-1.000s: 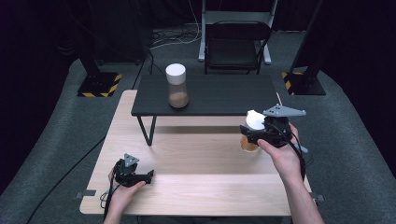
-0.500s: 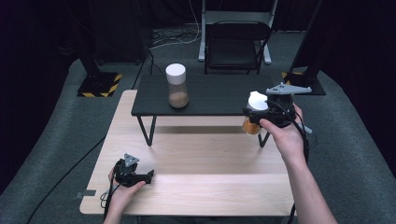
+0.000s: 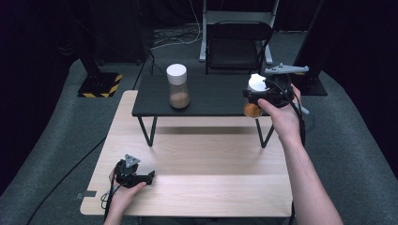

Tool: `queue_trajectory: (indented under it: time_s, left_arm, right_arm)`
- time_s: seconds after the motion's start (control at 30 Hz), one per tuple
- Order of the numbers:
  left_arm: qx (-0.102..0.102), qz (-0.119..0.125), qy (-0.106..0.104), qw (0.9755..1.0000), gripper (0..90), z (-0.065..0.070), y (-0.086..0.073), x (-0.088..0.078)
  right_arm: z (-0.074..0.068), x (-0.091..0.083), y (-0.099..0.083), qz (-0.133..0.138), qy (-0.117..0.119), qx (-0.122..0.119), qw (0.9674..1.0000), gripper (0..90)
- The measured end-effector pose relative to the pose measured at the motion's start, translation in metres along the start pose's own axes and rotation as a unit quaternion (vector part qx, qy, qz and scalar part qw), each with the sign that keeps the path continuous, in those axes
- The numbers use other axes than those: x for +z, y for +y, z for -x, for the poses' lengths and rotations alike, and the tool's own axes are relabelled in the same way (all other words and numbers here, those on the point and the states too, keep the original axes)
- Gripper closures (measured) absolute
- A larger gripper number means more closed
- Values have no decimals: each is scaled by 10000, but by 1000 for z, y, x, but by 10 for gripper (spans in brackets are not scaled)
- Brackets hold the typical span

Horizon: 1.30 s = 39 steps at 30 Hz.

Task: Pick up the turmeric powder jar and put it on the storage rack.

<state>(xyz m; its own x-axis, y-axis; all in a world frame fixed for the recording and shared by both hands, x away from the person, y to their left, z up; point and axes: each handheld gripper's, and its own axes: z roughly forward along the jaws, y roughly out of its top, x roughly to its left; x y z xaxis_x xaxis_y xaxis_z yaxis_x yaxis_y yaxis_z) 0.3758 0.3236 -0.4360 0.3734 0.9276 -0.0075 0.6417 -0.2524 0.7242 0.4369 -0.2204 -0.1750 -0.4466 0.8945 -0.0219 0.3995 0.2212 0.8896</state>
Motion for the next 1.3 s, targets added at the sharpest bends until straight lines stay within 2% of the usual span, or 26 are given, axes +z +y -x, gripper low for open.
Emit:
queue_trajectory:
  time_s: [0.3,0.77,0.97,1.13,1.3]
  left_arm:
    - [6,3,-9,10000,21,0,0,0]
    - [14,2,-20,10000,21,0,0,0]
    - [15,2,-20,10000,20,0,0,0]
    - [15,2,-20,10000,20,0,0,0]
    - [14,3,-19,10000,21,0,0,0]
  right_arm:
    - [-2,29,17,-18,-132,-20,9999,297]
    - [-4,55,17,-13,-141,113,9998,297]
    - [-4,58,19,-15,-118,143,9998,296]
    - [0,58,24,-120,-54,191,9997,286]
    - [0,56,25,-160,-25,196,9997,190]
